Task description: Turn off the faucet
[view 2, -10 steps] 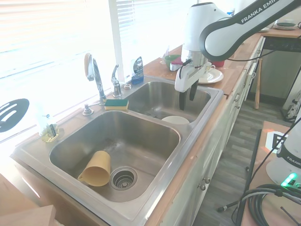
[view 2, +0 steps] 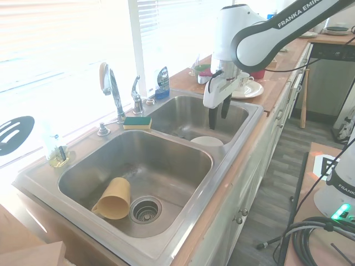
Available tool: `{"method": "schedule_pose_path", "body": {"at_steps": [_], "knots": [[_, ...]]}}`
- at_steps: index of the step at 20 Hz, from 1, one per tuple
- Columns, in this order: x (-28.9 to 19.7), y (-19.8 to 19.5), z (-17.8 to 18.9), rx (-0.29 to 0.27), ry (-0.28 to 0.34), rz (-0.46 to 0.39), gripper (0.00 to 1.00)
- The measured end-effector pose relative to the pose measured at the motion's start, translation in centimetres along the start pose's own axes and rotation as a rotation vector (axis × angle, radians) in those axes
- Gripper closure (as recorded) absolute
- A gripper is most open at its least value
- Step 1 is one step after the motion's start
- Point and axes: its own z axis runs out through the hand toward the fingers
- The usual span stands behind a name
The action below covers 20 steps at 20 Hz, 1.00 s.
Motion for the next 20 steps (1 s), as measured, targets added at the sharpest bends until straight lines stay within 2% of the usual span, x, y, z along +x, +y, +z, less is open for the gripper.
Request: {"method": "schedule_pose_path", "body": {"at_steps": [11, 13, 20], "knots": [[0.7, -0.6, -0.2, 0.007, 0.005, 0.003, 1.0], [1.2, -1.0, -0.4, 0.04, 0.031, 0.009, 1.0], [5.2, -4.4, -1.0, 0.207, 0.164, 0.021, 1.0]]}}
